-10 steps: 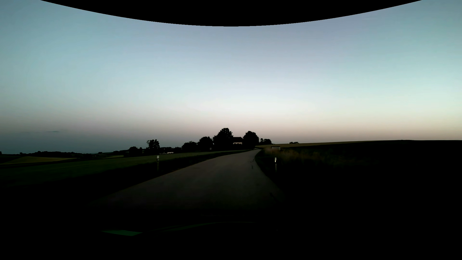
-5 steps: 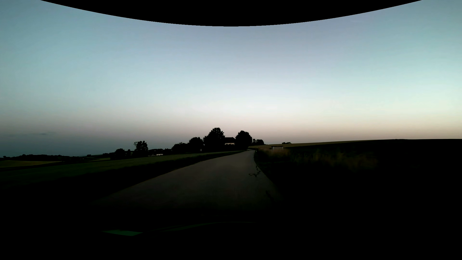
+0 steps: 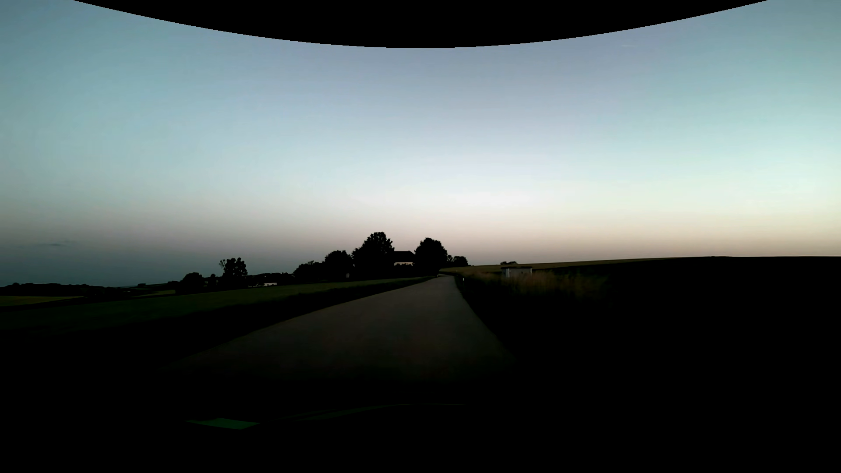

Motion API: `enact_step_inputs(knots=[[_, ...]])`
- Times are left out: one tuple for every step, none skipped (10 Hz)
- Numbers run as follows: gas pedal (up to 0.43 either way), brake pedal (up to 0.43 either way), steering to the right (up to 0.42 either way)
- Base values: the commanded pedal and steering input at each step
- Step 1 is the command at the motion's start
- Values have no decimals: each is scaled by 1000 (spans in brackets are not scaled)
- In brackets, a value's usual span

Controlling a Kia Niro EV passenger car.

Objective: Follow the waypoints while adhering to traffic rules and regulations

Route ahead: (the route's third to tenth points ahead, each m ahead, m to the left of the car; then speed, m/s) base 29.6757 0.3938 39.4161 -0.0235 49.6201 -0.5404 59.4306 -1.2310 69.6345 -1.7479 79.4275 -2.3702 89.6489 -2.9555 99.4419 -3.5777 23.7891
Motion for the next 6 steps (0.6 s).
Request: enact_step_inputs(knots=[[370, 0, 20], [370, 0, 18], [350, 0, 15], [350, 0, 15], [339, 0, 15], [331, 0, 14]])
